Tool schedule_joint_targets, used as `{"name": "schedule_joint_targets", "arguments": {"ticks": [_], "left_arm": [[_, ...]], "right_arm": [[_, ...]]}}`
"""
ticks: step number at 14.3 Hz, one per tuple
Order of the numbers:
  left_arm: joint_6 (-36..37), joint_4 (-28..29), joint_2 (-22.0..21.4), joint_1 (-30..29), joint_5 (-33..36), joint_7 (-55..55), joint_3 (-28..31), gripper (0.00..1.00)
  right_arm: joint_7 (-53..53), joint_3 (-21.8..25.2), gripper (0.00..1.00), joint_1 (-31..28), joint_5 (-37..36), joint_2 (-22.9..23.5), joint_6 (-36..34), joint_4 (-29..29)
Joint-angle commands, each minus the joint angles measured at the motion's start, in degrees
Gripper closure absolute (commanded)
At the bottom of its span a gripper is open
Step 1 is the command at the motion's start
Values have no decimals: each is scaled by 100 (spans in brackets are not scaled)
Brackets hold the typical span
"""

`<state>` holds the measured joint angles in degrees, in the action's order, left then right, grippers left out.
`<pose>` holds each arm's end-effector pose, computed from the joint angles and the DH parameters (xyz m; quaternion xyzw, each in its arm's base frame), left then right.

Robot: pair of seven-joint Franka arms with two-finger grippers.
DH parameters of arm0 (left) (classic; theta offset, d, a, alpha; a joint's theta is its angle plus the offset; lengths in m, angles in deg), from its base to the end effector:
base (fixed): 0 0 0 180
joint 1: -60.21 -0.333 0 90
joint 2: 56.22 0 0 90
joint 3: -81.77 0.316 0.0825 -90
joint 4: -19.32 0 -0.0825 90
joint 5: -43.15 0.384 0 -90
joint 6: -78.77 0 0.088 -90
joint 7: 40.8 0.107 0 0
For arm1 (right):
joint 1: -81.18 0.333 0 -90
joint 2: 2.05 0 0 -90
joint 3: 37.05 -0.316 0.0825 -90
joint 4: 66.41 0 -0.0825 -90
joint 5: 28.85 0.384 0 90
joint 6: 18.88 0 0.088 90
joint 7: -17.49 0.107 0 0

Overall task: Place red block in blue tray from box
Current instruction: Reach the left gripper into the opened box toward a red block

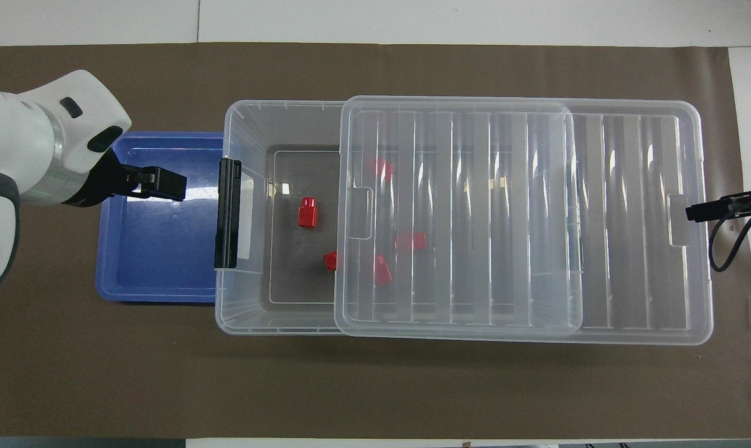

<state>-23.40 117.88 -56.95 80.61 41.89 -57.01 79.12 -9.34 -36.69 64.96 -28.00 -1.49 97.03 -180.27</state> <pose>0.5200 -0.2235 0.5794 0.9976 -0.0577 0.0321 0.0226 0.5371 -0.1590 0.4599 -0.9962 -0.0862 -0.0146 0.0014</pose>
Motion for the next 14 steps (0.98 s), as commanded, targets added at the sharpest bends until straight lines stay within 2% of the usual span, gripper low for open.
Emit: {"name": "schedule_joint_targets", "arguments": {"ticks": [1, 4, 6, 10, 14], "left_arm": [[-531, 312, 55, 385, 29, -522, 72, 0], [-996, 356, 572, 693, 72, -760, 72, 0], [-1409, 496, 845, 694, 73, -857, 72, 0], [-2287, 1049, 1083, 825, 73, -866, 72, 0], [-2868, 1349, 1364, 852, 73, -848, 72, 1]], "right_arm": [[-182, -54, 0, -153, -6, -39, 72, -22], [-270, -45, 0, -162, 2, -39, 72, -22], [-270, -45, 0, -162, 2, -39, 72, -22], [-244, -28, 0, -153, 2, -39, 28, -14], [-174, -54, 0, -30, -7, 57, -366, 512]]}}
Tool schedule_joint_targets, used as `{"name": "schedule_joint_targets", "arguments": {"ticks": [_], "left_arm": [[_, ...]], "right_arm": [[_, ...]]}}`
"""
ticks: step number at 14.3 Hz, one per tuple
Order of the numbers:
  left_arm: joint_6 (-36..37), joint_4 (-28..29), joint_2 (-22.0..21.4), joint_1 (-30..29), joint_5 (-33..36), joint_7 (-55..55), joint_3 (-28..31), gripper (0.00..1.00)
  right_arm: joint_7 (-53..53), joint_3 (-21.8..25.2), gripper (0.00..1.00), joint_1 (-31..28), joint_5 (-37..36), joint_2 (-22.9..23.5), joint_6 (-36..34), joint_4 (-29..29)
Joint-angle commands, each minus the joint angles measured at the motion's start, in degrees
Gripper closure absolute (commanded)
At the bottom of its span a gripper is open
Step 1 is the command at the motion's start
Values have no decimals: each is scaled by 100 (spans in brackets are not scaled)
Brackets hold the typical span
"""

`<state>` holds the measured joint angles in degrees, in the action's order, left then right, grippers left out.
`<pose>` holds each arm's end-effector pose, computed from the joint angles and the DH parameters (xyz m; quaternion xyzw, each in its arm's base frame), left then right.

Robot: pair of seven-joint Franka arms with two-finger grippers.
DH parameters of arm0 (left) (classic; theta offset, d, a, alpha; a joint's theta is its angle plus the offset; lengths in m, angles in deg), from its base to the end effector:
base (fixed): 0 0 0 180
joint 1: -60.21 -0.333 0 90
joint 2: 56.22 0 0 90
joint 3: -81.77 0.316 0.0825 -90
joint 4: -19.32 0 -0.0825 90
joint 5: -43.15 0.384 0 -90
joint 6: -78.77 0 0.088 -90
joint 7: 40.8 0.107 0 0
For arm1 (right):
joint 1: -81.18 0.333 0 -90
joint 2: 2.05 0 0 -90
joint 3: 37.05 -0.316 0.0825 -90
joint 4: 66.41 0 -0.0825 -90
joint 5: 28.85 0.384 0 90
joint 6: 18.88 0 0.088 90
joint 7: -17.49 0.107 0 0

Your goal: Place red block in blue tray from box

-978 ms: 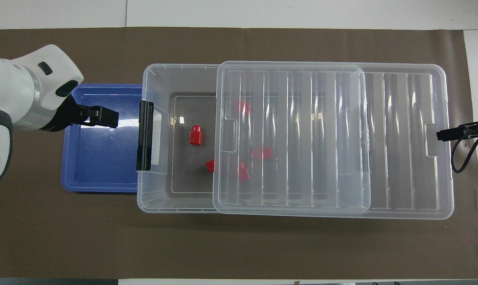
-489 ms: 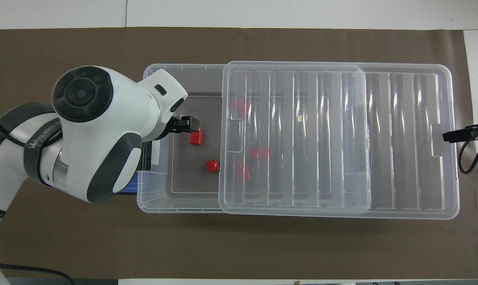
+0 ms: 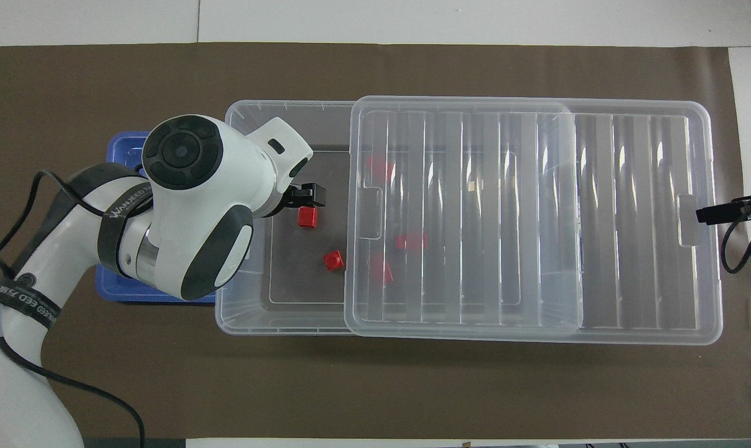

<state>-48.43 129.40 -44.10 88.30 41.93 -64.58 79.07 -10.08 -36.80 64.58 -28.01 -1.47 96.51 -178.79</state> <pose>0.5268 -0.3133 0.3910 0.9975 -0.0543 0.0326 0.0322 0.5400 -0.1626 0.4712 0.9957 0.0904 0.0222 0.0018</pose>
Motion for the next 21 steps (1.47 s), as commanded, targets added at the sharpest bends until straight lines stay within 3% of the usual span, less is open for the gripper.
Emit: {"name": "schedule_joint_targets", "arguments": {"ticks": [1, 7, 9, 10, 11, 12, 18, 21], "left_arm": [[-445, 197, 210, 83, 69, -100, 86, 1], [-744, 363, 616, 153, 69, -144, 86, 2], [-754, 399, 607, 179, 69, -170, 86, 11], [-762, 399, 607, 240, 69, -170, 86, 24], [-762, 399, 607, 241, 69, -162, 86, 69], [-780, 391, 607, 241, 69, -170, 86, 100], [-640, 347, 511, 189, 69, -144, 121, 100], [-368, 329, 143, 13, 69, -100, 139, 100]], "right_arm": [[14, -60, 0, 26, 4, 74, -586, 601], [1059, -157, 0, 517, 4, -23, -2430, 1901], [1175, -166, 0, 527, -5, -101, -2802, 2149], [1175, -157, 0, 527, 4, -128, -3003, 2263], [1184, -166, 0, 527, -5, -137, -3179, 2377], [1228, -192, 0, 527, -14, -137, -3225, 2379], [1782, -280, 0, 861, -92, -392, -2549, 1772], [1773, -272, 0, 773, -110, -401, -2390, 1667]]}}
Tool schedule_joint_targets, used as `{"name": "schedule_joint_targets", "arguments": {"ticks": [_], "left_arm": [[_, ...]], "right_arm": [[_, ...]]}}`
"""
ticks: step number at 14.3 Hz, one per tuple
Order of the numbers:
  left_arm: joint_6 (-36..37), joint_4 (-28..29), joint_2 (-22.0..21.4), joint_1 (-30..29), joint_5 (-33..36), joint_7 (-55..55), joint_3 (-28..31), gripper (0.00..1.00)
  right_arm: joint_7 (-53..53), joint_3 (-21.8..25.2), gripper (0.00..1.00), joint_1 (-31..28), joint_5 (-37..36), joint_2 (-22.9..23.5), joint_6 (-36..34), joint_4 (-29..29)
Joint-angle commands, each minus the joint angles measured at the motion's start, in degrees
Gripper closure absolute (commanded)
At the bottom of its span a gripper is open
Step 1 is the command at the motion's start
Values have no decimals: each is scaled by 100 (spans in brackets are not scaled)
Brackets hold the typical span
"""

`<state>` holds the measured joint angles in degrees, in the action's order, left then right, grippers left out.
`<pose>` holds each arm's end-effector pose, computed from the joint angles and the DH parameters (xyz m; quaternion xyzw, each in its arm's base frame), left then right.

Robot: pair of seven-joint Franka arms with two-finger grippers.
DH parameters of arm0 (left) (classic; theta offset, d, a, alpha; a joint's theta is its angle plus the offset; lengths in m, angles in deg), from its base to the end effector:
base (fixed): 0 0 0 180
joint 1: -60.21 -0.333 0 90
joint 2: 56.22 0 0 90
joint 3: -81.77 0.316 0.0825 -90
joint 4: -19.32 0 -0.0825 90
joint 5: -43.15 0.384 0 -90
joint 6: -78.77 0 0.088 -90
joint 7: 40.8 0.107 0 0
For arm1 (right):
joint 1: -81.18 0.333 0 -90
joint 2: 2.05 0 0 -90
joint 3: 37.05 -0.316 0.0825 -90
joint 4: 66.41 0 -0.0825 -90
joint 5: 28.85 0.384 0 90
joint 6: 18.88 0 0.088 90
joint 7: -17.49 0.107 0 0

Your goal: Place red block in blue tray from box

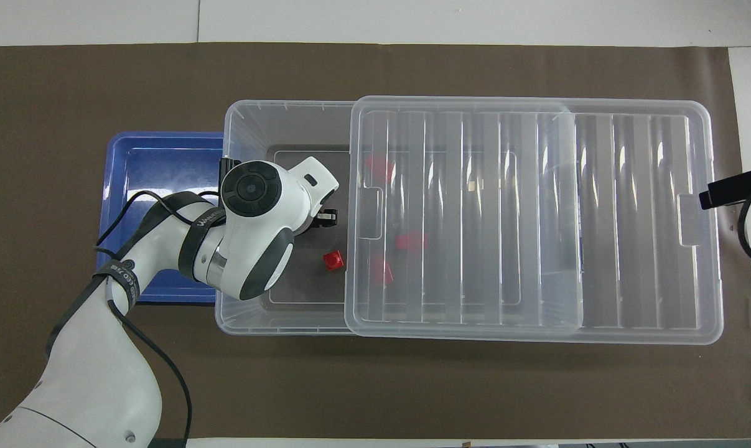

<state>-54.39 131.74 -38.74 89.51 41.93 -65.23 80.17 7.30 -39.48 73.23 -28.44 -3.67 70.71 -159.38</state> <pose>0.5279 -0.3156 0.3249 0.9983 -0.0486 0.0196 0.0240 0.5416 -0.0512 0.6150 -0.9990 -0.0407 0.0148 0.0051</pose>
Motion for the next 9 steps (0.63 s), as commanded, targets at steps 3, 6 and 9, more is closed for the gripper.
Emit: {"name": "schedule_joint_targets", "arguments": {"ticks": [3, 6, 9], "left_arm": [[886, -141, -780, -135, 60, -26, 29, 100], [1589, -466, -1097, -135, 42, -9, 29, 100], [1933, -502, -1457, -170, 33, 0, 55, 100]], "right_arm": [[35, 23, 0, -241, -67, -164, 165, -328], [18, 32, 0, -259, -76, -146, -65, -257], [-8, 32, 0, -259, -76, -163, -65, -292]]}}
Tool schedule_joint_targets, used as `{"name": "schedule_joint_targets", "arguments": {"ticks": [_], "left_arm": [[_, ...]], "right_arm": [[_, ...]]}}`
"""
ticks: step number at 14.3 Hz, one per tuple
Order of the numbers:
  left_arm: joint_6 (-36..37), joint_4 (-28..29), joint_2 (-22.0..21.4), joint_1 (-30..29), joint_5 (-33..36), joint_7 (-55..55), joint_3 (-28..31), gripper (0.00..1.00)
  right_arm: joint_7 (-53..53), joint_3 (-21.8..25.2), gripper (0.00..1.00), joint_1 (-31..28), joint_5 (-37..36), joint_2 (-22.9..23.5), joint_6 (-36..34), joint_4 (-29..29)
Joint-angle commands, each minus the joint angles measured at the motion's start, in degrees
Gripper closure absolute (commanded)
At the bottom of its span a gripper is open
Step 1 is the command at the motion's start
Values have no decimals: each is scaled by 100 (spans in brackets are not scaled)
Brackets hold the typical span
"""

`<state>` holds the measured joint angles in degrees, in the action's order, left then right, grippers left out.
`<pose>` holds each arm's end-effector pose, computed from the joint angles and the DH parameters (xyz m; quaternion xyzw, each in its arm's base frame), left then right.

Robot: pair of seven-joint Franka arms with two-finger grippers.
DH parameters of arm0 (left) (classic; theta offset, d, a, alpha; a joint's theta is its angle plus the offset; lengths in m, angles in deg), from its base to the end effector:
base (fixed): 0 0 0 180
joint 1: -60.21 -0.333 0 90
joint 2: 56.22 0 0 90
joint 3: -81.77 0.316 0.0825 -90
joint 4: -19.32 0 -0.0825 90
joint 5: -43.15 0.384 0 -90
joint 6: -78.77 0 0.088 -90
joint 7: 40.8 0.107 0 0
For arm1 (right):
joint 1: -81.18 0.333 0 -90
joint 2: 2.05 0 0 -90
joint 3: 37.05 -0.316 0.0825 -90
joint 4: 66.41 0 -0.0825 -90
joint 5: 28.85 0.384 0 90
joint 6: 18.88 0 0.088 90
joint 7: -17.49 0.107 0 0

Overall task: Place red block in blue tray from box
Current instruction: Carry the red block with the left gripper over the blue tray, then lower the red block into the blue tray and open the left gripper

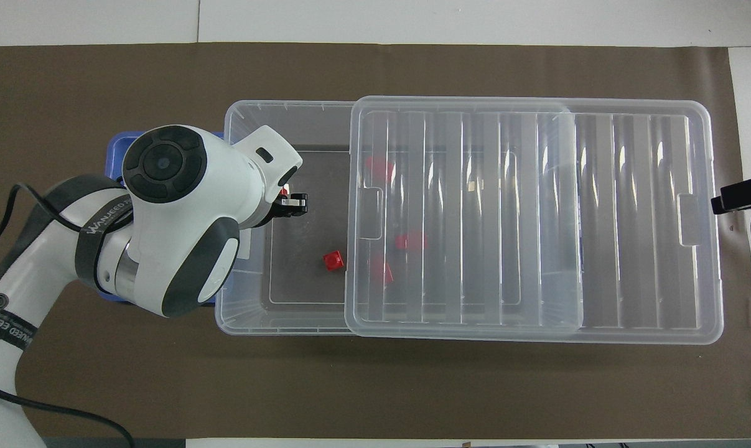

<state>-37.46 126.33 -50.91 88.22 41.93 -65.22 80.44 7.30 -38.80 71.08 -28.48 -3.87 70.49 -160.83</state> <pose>0.5166 -0.2913 0.4698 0.9986 -0.0384 0.0256 0.0250 0.5360 -0.0777 0.6047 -0.9995 -0.0160 0.0274 0.0072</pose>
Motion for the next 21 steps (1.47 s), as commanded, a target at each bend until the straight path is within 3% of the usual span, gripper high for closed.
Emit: {"name": "schedule_joint_targets", "arguments": {"ticks": [1, 3, 4, 5, 7, 10, 14, 17, 21], "left_arm": [[319, 65, -363, -206, 33, 51, 27, 100], [530, 74, -521, -435, 33, 340, 27, 100], [566, 82, -540, -566, 33, 542, 27, 100], [558, 126, -557, -724, 33, 701, 27, 100], [391, 371, -627, -1076, 33, 1043, 27, 100], [-100, 706, -584, -1577, 33, 1773, 27, 100], [-601, 1048, -321, -2096, 42, 2309, 36, 100], [-1268, 1277, 39, -2211, 42, 2416, 54, 100], [-1832, 1410, 444, -2282, 42, 2434, 54, 100]], "right_arm": [[-157, -36, 0, -61, -72, -135, 9, -138], [-534, -28, 0, -105, -72, -152, 219, -200], [-597, -27, 11, -175, -72, -153, 255, -226], [-728, -27, 33, -263, -81, -179, 316, -313], [-1271, -27, 96, -526, -81, -354, 763, -760], [-1747, -27, 100, -921, -81, -451, 1431, -1262], [-2160, -27, 100, -1335, -81, -180, 1784, -1325], [-2242, -27, 100, -1362, -81, -38, 1995, -1421], [-1996, -27, 100, -1196, -63, -12, 2830, -2124]]}}
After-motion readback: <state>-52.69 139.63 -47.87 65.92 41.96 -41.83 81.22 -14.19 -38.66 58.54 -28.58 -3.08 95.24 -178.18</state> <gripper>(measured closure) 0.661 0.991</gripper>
